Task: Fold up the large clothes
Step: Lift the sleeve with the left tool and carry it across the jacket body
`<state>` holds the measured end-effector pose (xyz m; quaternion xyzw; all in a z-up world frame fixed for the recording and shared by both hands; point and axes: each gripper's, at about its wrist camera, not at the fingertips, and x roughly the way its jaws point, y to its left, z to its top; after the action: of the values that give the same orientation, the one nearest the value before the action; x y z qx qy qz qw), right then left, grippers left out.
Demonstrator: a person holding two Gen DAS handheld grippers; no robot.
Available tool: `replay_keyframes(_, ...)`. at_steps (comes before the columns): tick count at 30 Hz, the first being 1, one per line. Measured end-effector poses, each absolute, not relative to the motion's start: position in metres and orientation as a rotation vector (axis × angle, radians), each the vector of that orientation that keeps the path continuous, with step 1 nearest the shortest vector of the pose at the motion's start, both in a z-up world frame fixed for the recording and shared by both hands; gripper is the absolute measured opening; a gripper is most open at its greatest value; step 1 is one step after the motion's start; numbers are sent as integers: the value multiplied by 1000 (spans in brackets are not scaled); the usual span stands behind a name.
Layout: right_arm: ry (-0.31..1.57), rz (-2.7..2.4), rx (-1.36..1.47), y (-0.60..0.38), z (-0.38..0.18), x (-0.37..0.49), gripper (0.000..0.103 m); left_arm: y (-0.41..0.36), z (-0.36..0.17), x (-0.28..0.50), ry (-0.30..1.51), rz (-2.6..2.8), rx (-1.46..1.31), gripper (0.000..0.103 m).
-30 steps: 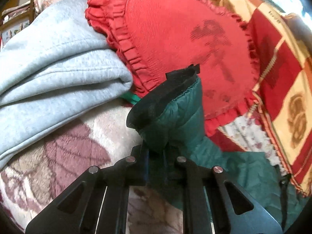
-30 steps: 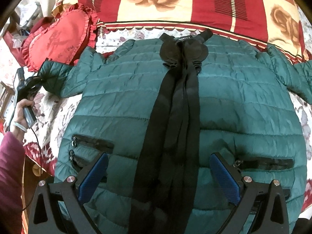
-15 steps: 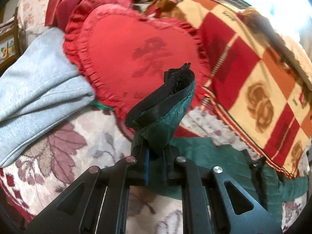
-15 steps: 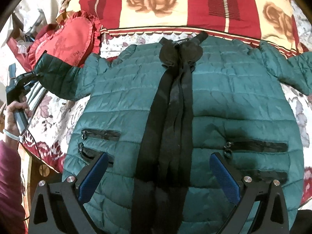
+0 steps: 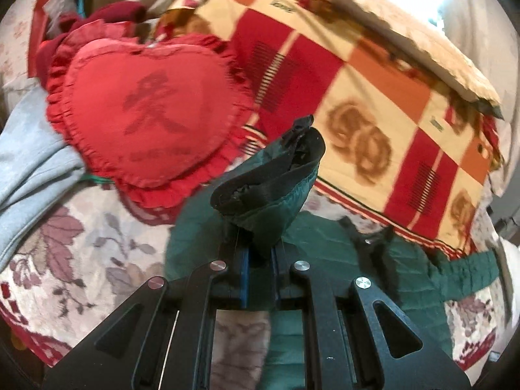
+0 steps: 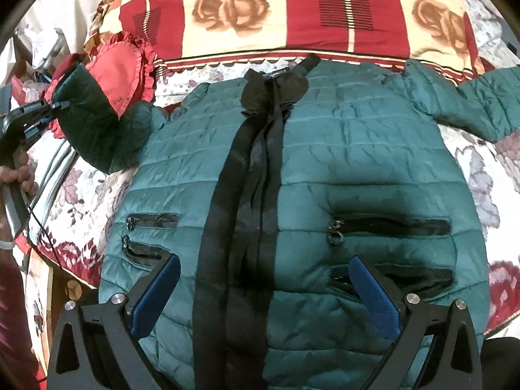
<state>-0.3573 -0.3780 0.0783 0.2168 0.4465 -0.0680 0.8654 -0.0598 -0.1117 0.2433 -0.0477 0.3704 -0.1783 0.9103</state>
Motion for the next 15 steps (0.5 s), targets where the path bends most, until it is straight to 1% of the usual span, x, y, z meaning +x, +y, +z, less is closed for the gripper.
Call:
replay_keyframes(7,925,-170,488,-393,76,-373,103,-162,248,-77,766,-447,-71,9)
replay_keyframes(15,925,-185,513,-403,72,-383,103,-219,242,-90,791,-527,-55,9)
